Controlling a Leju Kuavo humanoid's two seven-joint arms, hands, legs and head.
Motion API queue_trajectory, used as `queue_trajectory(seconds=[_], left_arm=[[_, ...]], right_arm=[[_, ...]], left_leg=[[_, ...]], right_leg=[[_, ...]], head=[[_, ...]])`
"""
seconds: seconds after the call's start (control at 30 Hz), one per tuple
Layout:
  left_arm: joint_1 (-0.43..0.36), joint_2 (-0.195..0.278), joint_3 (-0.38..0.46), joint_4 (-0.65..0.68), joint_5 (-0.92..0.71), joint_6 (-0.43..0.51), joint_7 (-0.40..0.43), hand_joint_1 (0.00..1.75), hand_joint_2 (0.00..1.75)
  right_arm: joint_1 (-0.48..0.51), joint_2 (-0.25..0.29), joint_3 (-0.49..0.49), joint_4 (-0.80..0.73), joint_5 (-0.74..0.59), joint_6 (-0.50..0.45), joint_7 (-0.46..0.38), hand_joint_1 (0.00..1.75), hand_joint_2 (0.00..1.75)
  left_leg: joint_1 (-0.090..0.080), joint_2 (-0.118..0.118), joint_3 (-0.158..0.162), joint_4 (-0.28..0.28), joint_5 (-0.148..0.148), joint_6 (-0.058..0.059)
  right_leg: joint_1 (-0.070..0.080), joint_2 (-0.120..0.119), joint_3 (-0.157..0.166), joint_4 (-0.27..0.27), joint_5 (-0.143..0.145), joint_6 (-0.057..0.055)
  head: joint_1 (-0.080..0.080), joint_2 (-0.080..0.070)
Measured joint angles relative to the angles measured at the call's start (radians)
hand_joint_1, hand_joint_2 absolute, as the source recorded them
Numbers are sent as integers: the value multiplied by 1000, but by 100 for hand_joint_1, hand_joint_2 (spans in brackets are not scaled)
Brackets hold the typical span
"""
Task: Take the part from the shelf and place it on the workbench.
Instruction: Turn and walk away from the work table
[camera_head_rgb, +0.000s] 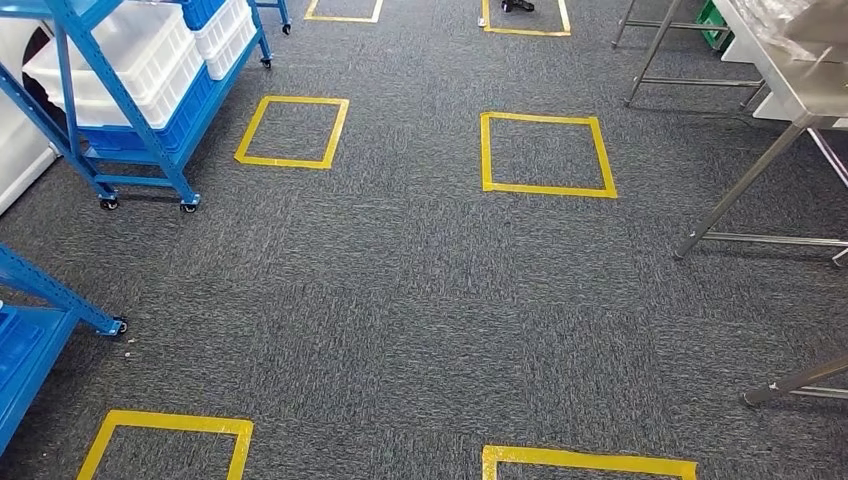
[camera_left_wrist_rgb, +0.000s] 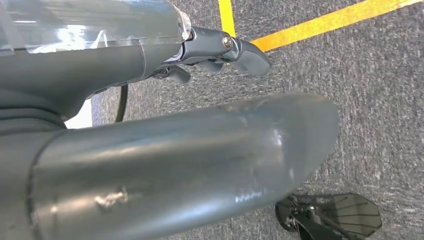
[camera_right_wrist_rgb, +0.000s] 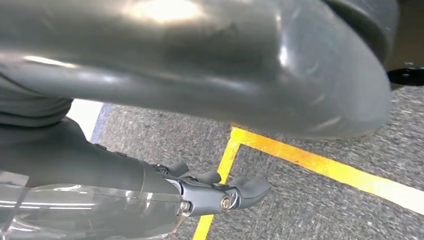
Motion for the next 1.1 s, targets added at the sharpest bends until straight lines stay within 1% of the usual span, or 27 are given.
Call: queue_trajectory(seconds=[0.03, 0.1, 0.13, 0.17, 0.2, 0.23, 0.27, 0.3, 0.33, 0.37, 0.4, 0.43, 0.47, 0.5, 0.57, 0.6, 0.63, 0.67, 0.7, 0.73, 0.77, 0.83, 0.87, 0.9, 0.97, 1.03, 1.1], left_arm=[[-1, 0, -1, 0, 0, 0, 0, 0, 0], [-3, 0, -1, 0, 0, 0, 0, 0, 0], [-3, 0, -2, 0, 0, 0, 0, 0, 0], [-2, 0, -2, 0, 0, 0, -1, 0, 0], [-2, 0, -2, 0, 0, 0, -1, 0, 0], [-2, 0, -2, 0, 0, 0, -1, 0, 0], [-2, 0, -2, 0, 0, 0, -1, 0, 0], [-4, 0, -2, 0, 0, 0, -1, 0, 0], [-5, 0, -2, 0, 0, 0, -1, 0, 0], [-7, 0, -2, 0, 0, 0, 0, 0, 0], [-7, 0, -2, 0, 0, 0, 0, 0, 0], [-6, 0, -2, 0, 0, 0, 0, 0, 0], [-4, 0, -2, 0, 0, 0, 0, 0, 0], [-3, 0, -2, 0, 0, 0, 0, 0, 0], [-5, -2, -2, 0, 0, -1, 1, 0, 0], [-7, -3, -2, 0, 0, -1, 2, 0, 0], [-8, -4, -2, 0, 0, -1, 2, 0, 0], [-8, -4, -2, 0, 0, -1, 2, 0, 0], [-7, -4, -2, 0, 0, -1, 3, 0, 0], [-6, -4, -2, 0, 0, -1, 3, 0, 0], [-5, -4, -2, 0, 1, -1, 3, 0, 0], [-7, -4, -2, 0, 3, -1, 3, 0, 0], [-8, -4, -1, 0, 5, -1, 3, 0, 0], [-9, -4, -1, 0, 7, -1, 3, 0, 0], [-8, -5, 1, 0, 10, -1, 2, 0, 0], [-10, -6, 3, 0, 13, -1, 2, 0, 0], [-15, -6, 4, 0, 17, 0, 3, 0, 0]], right_arm=[[0, -1, 0, 2, 4, -4, 3, 0, 0], [1, -2, 0, 5, 7, -10, 11, 0, 0], [1, -2, 0, 7, 8, -11, 16, 0, 0], [1, -2, 0, 10, 8, -11, 21, 0, 0], [1, -2, 0, 12, 8, -12, 27, 0, 0], [0, -3, 0, 15, 8, -12, 33, 0, 0], [1, -3, 0, 18, 8, -13, 37, 0, 0], [1, -3, 1, 20, 8, -13, 41, 0, 0], [1, -4, 1, 22, 8, -14, 45, 0, 0], [1, -4, 1, 25, 8, -14, 48, 0, 0], [0, -5, 1, 27, 8, -15, 51, 0, 0], [-1, -5, 1, 29, 8, -17, 54, 0, 0], [-2, -5, 2, 31, 8, -19, 57, 0, 0], [-3, -5, 3, 33, 8, -22, 60, 0, 0], [-3, -6, 4, 37, 8, -28, 66, 0, 0], [-2, -6, 4, 40, 8, -29, 68, 0, 0], [-1, -6, 5, 42, 8, -29, 71, 0, 0], [-1, -7, 5, 44, 8, -29, 72, 0, 0], [-1, -8, 5, 45, 8, -29, 73, 0, 0], [-2, -9, 6, 47, 8, -29, 75, 0, 0], [-2, -9, 6, 49, 8, -30, 77, 0, 0], [-4, -10, 8, 53, 8, -32, 79, 0, 0], [-4, -11, 9, 55, 8, -34, 80, 0, 0], [-6, -12, 10, 57, 8, -36, 80, 0, 0], [-10, -16, 12, 61, 8, -42, 80, 0, 0], [-13, -21, 14, 64, 8, -46, 80, 0, 0], [-12, -28, 14, 69, 8, -47, 80, 0, 0]], left_leg=[[2, -2, 1, -6, 5, 6], [3, -9, -4, -10, 12, 10], [4, -14, -7, -10, 14, 9], [4, -21, -9, -9, 15, 7], [5, -29, -10, -9, 17, 5], [6, -39, -10, -8, 18, 2], [8, -49, -10, -7, 19, -1], [8, -60, -12, -5, 20, -7], [9, -70, -15, -4, 21, -14], [10, -79, -19, -4, 23, -22], [12, -89, -22, -6, 27, -31], [15, -98, -25, -9, 31, -40], [18, -97, -27, -8, 30, -46], [19, -83, -34, 5, 20, -49], [17, -37, -73, 91, -35, -49], [16, -20, -103, 159, -73, -49], [16, -14, -131, 226, -104, -50], [15, -11, -147, 271, -118, -50], [14, -9, -145, 279, -113, -49], [12, -5, -122, 245, -91, -46], [9, 6, -82, 178, -60, -40], [-2, 44, -11, 46, -17, -24], [-7, 56, 6, 10, -8, -18], [-11, 59, 8, -2, -8, -13], [-9, 40, 8, -10, 1, -6], [-3, 22, 12, -22, 12, 2], [0, 4, 11, -28, 20, 7]], right_leg=[[-3, 5, -16, 35, -26, 6], [-13, 12, -70, 154, -93, 16], [-18, 13, -96, 211, -116, 20], [-23, 14, -110, 242, -120, 23], [-28, 15, -106, 236, -104, 25], [-32, 19, -84, 192, -72, 27], [-37, 34, -49, 123, -34, 29], [-40, 59, -17, 56, -7, 30], [-40, 79, 5, 5, 9, 30], [-39, 93, 16, -21, 14, 28], [-34, 94, 17, -27, 12, 25], [-32, 83, 18, -30, 15, 18], [-30, 71, 19, -34, 19, 10], [-29, 59, 21, -39, 23, 0], [-25, 32, 21, -46, 27, -16], [-20, 19, 19, -46, 27, -21], [-15, 3, 18, -46, 26, -23], [-10, -11, 18, -45, 25, -25], [-5, -25, 18, -45, 24, -27], [-2, -37, 19, -44, 23, -28], [0, -49, 21, -43, 22, -28], [5, -68, 24, -39, 17, -25], [6, -76, 24, -37, 16, -22], [7, -84, 25, -36, 15, -18], [6, -96, 27, -36, 13, -10], [2, -65, 17, -7, -11, 3], [-8, -11, -28, 90, -69, 16]], head=[[2, 0], [4, 0], [4, 0], [4, 0], [4, 0], [4, 0], [4, 0], [4, 0], [4, 0], [4, 0], [3, 0], [3, 0], [3, 0], [2, 0], [-2, 0], [-4, 0], [-4, 0], [-4, 0], [-4, 0], [-4, 0], [-4, 0], [-4, 0], [-4, 0], [-3, 0], [-4, 0], [-1, 0], [2, 0]])
